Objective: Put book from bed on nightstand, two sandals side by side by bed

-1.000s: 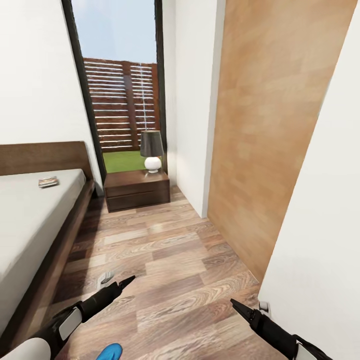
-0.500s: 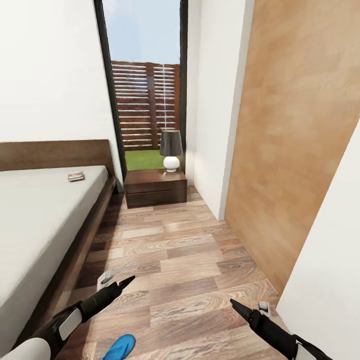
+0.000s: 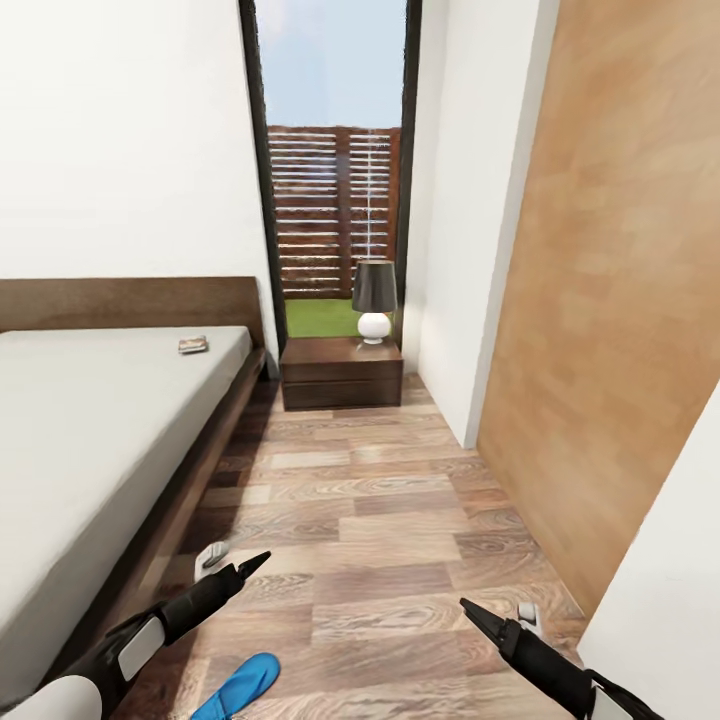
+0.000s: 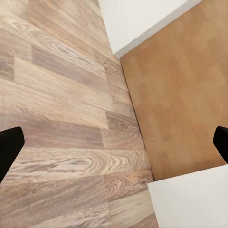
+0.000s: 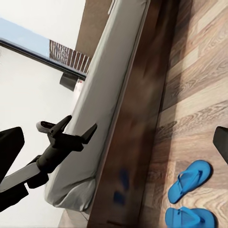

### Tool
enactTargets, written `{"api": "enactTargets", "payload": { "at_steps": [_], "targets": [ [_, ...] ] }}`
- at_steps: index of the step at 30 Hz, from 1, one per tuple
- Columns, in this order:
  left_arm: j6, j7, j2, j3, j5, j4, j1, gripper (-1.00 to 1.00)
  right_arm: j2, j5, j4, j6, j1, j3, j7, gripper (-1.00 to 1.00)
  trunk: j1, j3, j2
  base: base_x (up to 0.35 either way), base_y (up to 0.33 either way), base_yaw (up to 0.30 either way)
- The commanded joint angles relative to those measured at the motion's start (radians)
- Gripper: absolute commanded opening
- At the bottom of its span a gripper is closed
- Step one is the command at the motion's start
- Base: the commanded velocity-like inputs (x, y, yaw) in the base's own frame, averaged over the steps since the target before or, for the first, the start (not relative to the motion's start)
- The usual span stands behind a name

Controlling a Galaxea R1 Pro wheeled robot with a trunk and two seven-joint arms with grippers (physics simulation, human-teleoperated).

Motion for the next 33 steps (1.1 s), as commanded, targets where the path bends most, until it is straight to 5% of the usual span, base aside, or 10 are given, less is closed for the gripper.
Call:
{"api": "enactTargets", "payload": {
  "at_steps": [1,33],
  "targets": [
    [0.009,-0.002,0.001,-0.006,0.01,0.0,-0.001,1.0,0.0,-0.01,-0.001,0.011,0.0,0.007,0.002,1.0,0.0,-0.001,0.0,0.0,-0.168,0.199],
    [0.008,0.008,-0.003,-0.007,0.01,0.0,-0.001,1.0,0.0,-0.012,0.001,0.011,0.0,0.0,-0.009,1.0,0.0,-0.001,0.0,0.0,-0.123,0.048]
  ]
}}
